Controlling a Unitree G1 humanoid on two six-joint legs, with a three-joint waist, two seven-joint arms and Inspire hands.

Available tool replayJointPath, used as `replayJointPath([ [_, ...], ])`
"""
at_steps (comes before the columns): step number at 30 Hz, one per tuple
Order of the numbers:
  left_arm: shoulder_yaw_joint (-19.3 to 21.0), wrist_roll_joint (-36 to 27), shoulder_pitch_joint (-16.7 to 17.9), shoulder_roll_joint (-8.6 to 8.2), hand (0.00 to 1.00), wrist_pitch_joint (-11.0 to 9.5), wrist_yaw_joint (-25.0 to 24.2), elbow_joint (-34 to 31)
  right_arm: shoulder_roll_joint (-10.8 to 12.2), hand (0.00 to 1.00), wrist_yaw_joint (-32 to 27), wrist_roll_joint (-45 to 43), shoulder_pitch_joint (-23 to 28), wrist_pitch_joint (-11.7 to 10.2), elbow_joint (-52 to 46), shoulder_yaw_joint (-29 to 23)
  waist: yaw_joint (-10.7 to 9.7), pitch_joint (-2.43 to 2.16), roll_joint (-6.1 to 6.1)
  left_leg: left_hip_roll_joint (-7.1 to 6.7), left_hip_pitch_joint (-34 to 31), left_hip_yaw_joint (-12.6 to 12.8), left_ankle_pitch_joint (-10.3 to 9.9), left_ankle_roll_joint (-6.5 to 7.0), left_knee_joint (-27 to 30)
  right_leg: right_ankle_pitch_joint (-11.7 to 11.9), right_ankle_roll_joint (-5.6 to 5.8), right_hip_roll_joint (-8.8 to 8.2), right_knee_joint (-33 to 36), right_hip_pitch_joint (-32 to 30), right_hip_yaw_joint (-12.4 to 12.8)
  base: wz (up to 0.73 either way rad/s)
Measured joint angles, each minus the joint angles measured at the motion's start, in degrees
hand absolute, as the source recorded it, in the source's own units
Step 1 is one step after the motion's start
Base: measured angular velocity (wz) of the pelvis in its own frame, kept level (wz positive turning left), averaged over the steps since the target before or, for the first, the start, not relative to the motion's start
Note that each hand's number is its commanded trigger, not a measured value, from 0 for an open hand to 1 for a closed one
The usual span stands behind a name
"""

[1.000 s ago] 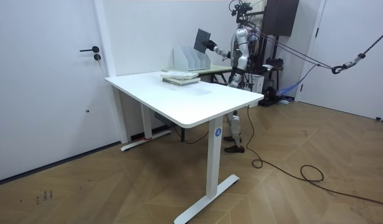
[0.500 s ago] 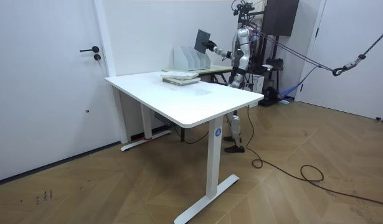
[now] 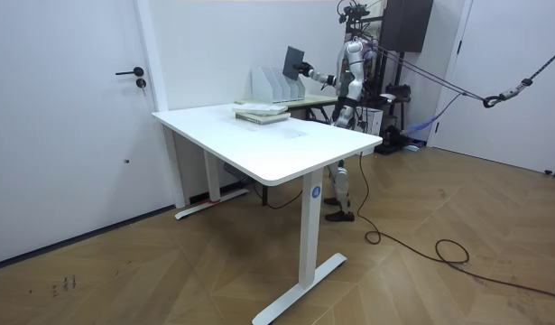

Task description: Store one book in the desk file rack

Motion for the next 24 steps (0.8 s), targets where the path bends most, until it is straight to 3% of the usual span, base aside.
replayJointPath([
  [6,0.1,1.2,-0.2,0.02,0.00,0.0,-0.1,0.0,-1.1,1.00,-0.1,0.1,-5.4,0.1,8.0,-2.0,0.1,0.11,-0.20,-0.02,0.1,0.0,0.0,0.00,-0.1,0.0,0.00,0.02,-0.7,0.1,0.0,0.00],
  [12,0.5,1.3,-0.3,0.56,0.00,1.3,-0.9,-0.2,-4.3,1.00,0.6,2.0,-8.2,1.4,9.9,-2.0,-0.1,0.01,-0.48,0.00,0.0,-0.3,0.0,-0.01,-0.2,0.1,-0.01,0.11,-0.8,0.4,-0.1,0.01],
  [16,1.8,2.5,-0.3,0.85,0.00,2.1,-1.2,-0.3,-4.5,1.00,0.7,2.0,-8.5,2.8,10.0,-2.0,0.0,-0.21,-1.11,0.05,0.1,-0.3,0.0,-0.06,-0.4,0.1,-0.01,0.19,-0.9,0.4,-0.1,0.00],
  [24,2.7,2.5,-0.4,1.99,0.00,2.5,-1.3,-0.3,-5.4,1.00,3.2,1.8,-8.7,4.0,12.5,-2.1,0.0,0.11,-2.22,0.05,0.2,-0.8,0.0,-0.06,-0.3,0.1,-0.07,-0.02,-0.9,1.0,-1.3,0.03],
])
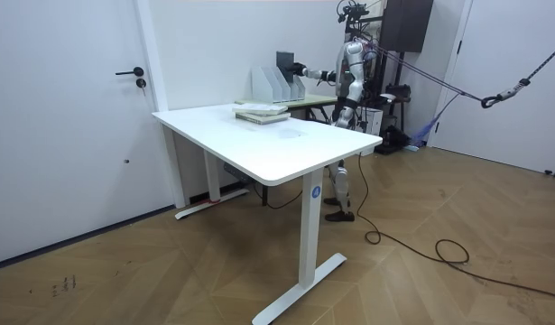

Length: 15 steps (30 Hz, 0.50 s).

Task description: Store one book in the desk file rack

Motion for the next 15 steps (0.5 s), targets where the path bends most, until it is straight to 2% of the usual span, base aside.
replayJointPath([
  [4,0.7,0.0,0.1,0.00,0.00,0.9,0.1,-0.5,-1.0,1.00,1.0,0.1,-1.5,1.4,2.5,0.0,0.0,0.13,-0.43,0.00,0.0,0.0,0.0,0.01,0.0,0.0,0.00,-0.06,0.0,-0.1,0.0,0.00],
  [5,1.1,0.0,0.2,-0.03,0.00,1.2,0.2,-0.7,-1.2,0.74,1.2,0.3,-1.5,1.7,2.6,0.0,0.1,0.12,-0.57,-0.02,0.0,0.0,0.0,0.01,0.0,0.0,0.00,-0.04,-0.1,-0.1,0.0,0.00],
  [6,1.4,0.0,0.5,-0.02,0.00,1.4,0.2,-1.2,-1.3,0.31,1.9,0.7,-1.5,1.8,2.7,0.0,0.1,0.09,-0.65,-0.06,0.0,0.0,0.0,0.01,0.0,0.0,0.00,-0.02,-0.1,-0.1,0.0,0.00],
  [7,1.5,0.0,0.7,-0.02,0.00,1.6,0.2,-1.6,-1.4,0.00,2.2,0.9,-1.5,1.9,2.7,0.0,0.1,0.09,-0.71,-0.06,0.0,0.0,0.0,0.01,0.0,0.0,0.00,-0.02,-0.2,-0.1,0.0,0.00],
  [9,2.2,0.5,0.9,-0.02,0.00,2.3,0.3,-2.2,-2.2,0.00,2.8,3.7,-1.6,2.4,2.7,-0.1,0.2,0.02,-0.93,-0.08,0.0,0.0,0.0,0.01,0.0,0.0,0.00,0.00,-0.2,-0.1,0.2,0.00],
  [15,2.7,2.5,1.0,0.00,0.00,2.4,0.3,-2.9,-2.8,0.00,2.7,10.1,-3.5,2.4,3.5,-0.1,0.2,0.01,-0.97,0.03,0.5,0.0,0.0,0.01,0.0,0.1,-0.07,0.26,-0.1,0.0,0.9,-0.06],
])
